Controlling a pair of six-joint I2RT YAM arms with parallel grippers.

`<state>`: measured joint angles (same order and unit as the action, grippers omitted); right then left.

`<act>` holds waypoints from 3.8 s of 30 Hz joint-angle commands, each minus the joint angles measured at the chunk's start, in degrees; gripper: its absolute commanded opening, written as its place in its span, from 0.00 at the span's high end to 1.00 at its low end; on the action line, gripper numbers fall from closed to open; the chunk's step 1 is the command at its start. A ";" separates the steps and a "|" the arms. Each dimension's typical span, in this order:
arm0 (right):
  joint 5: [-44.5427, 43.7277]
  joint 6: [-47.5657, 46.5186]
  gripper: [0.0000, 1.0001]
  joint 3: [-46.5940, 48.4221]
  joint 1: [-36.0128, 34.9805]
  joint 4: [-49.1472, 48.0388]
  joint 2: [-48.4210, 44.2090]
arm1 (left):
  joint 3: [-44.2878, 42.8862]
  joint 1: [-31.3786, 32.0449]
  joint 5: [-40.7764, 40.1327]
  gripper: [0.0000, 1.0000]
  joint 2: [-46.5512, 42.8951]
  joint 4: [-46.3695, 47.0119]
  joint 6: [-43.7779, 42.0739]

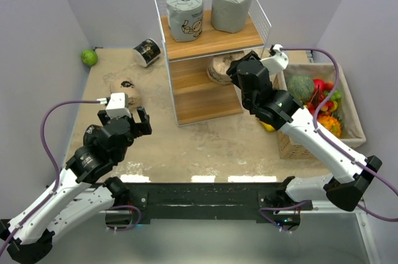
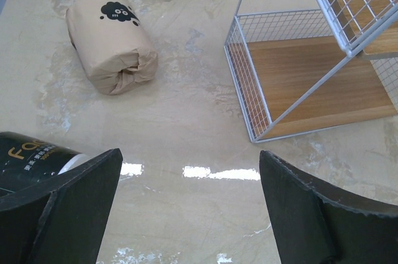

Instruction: Place and organize the paper towels onto the shelf

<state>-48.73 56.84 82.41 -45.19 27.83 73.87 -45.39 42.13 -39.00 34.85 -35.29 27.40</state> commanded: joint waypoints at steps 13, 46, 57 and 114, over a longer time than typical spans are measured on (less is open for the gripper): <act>6.51 -10.34 0.51 1.88 -0.42 -7.01 -3.46 | 0.03 0.06 0.07 0.03 -0.83 1.98 -0.50; 51.79 -31.35 0.45 -32.40 -1.04 -12.11 -39.07 | -4.36 -31.41 15.37 0.02 26.05 18.23 -19.02; 48.82 -35.74 0.44 -29.85 -0.96 -10.88 -40.21 | -13.91 -41.15 21.24 0.06 39.14 26.15 -22.05; 42.92 -37.24 0.48 -28.27 -1.04 -2.70 -35.01 | -1.80 -32.02 25.65 0.18 25.54 15.42 -1.44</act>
<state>-6.46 17.23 52.53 -46.17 25.69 40.10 -45.69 10.28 -11.90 66.94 -19.90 26.15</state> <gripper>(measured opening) 0.518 0.801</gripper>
